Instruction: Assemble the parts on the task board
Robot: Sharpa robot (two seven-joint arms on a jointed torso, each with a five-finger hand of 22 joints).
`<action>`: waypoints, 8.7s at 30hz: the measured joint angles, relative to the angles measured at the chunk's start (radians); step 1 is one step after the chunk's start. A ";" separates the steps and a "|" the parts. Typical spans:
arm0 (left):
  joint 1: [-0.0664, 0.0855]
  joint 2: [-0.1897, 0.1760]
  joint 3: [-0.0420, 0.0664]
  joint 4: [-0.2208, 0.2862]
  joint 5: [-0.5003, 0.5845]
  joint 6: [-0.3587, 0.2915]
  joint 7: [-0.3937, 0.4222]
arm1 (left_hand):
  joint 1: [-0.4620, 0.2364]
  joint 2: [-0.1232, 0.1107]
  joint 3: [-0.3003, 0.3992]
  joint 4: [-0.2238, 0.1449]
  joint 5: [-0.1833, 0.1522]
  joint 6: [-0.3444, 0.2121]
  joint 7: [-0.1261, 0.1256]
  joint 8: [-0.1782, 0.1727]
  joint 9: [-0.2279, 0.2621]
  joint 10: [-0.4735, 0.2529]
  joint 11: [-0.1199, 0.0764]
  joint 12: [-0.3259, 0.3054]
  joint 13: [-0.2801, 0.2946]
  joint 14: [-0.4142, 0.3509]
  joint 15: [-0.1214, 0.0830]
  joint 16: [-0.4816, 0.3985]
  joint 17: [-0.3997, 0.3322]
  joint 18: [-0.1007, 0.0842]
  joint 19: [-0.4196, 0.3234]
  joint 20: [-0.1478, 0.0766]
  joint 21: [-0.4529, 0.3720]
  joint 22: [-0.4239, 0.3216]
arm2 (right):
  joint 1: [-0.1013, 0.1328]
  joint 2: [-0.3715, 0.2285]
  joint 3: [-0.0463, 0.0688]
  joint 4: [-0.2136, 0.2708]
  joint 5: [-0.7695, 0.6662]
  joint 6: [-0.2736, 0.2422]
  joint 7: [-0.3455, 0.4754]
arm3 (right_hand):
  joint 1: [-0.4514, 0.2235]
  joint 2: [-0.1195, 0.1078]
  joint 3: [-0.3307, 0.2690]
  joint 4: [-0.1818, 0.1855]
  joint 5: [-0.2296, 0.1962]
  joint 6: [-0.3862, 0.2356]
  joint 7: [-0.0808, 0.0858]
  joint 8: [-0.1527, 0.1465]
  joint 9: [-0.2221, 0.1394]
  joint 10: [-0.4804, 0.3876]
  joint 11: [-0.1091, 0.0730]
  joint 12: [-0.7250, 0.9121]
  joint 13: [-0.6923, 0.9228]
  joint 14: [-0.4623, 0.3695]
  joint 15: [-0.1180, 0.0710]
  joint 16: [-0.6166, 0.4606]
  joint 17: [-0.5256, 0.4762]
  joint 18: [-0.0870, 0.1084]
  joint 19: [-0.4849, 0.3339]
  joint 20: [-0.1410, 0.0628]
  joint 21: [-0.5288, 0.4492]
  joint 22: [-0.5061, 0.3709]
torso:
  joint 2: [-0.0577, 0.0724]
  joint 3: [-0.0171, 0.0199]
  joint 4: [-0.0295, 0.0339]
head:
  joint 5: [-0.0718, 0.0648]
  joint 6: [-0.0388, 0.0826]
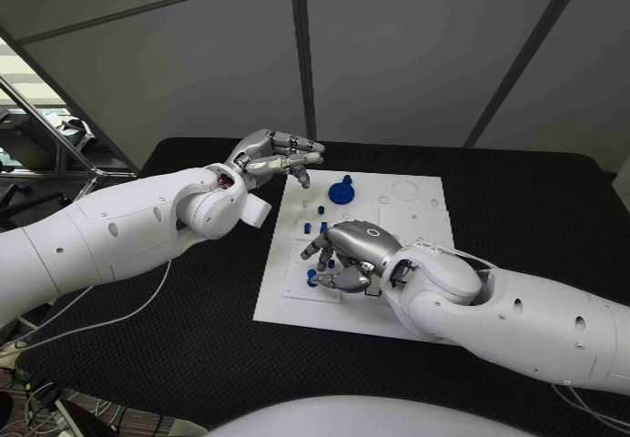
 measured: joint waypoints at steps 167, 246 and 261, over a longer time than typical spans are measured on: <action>-0.013 -0.037 -0.007 0.009 0.000 0.003 -0.004 | 0.000 0.000 -0.003 0.003 0.000 0.000 0.000 -0.004 0.003 -0.004 0.004 0.000 0.003 -0.003 0.003 -0.004 -0.002 0.000 0.000 0.000 -0.008 -0.004 | -0.089 -0.248 0.060 0.189 0.038 -0.060 -0.481 | -0.138 0.008 -0.567 0.325 -0.027 0.267 -0.080 0.093 0.701 0.143 -0.086 1.177 1.161 0.002 -0.070 0.237 0.372 -0.031 0.002 -0.066 0.078 0.000 | -0.011 -0.0079 -0.0328 | -0.113 0.028; -0.030 -0.041 -0.007 0.007 0.001 0.003 -0.004 | 0.000 0.000 -0.003 0.003 0.000 0.000 0.000 -0.004 0.003 -0.004 0.004 0.000 0.004 -0.004 0.004 -0.004 -0.003 0.000 0.000 0.000 -0.008 -0.005 | -0.090 -0.525 0.107 0.247 0.084 0.048 -0.442 | -0.006 0.147 -0.667 0.185 0.089 0.252 -0.055 0.007 0.537 0.145 -0.066 1.140 1.149 0.002 -0.055 0.234 0.372 -0.031 0.002 -0.059 0.078 0.000 | -0.011 -0.0084 -0.0320 | -0.170 0.037; -0.032 -0.042 -0.007 0.007 0.001 0.003 -0.004 | 0.000 0.000 -0.003 0.003 0.000 0.000 0.000 -0.004 0.003 -0.004 0.004 0.000 0.004 -0.004 0.004 -0.004 -0.003 0.000 0.000 0.000 -0.008 -0.005 | -0.116 -0.496 0.106 0.232 0.044 0.094 -0.471 | -0.010 0.143 -0.661 0.190 0.089 0.256 -0.059 0.007 0.538 0.145 -0.066 1.139 1.148 0.002 -0.055 0.234 0.372 -0.031 0.002 -0.059 0.078 0.000 | -0.011 -0.0097 -0.0310 | -0.166 0.035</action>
